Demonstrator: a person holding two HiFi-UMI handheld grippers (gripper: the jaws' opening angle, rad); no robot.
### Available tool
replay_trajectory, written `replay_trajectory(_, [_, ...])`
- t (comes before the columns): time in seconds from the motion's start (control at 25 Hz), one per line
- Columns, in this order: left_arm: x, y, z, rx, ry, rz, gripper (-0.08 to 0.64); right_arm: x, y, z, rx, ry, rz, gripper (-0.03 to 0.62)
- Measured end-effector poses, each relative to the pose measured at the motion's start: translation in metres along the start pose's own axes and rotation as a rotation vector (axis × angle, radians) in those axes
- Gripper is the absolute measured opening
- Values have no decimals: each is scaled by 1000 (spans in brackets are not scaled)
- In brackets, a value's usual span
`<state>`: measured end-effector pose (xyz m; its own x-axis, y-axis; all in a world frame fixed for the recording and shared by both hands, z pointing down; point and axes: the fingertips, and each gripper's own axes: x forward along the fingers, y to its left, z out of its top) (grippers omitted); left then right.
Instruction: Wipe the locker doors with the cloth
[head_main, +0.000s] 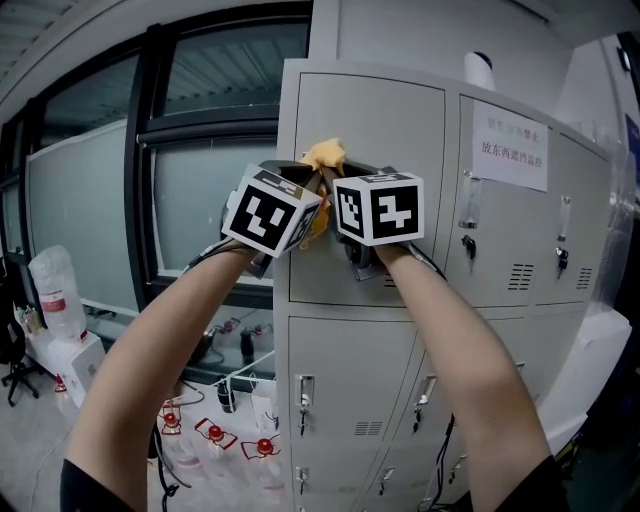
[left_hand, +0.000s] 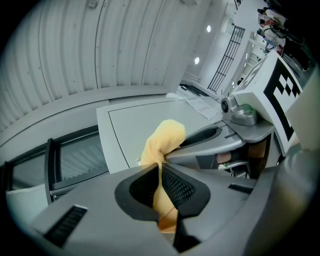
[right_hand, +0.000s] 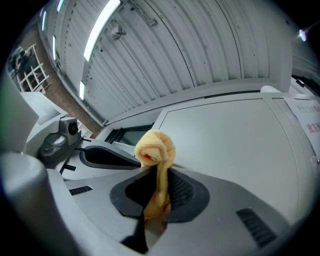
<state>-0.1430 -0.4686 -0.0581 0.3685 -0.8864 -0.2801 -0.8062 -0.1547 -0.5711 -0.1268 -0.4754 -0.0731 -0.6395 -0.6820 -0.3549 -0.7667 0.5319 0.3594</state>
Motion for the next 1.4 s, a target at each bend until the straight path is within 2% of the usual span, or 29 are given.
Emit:
replay_trajectory(0.4, [12,-23,10,-15,3,-27,35,-17,-23,-5,-22,25,-32,71])
replay_trajectory(0.64, [30,-55,24,-32,-18,-78,35,-39,-54,-10,-34,34,-69,71])
replay_trajectory(0.92, [54,-95,47,-15,-36,-124,35,-70,-100,-15,-18,40,-139,71])
replay_trajectory(1.4, [88,-156,79,-8,-71,-187,35,-115,-162,-26,-2,60,-203,71])
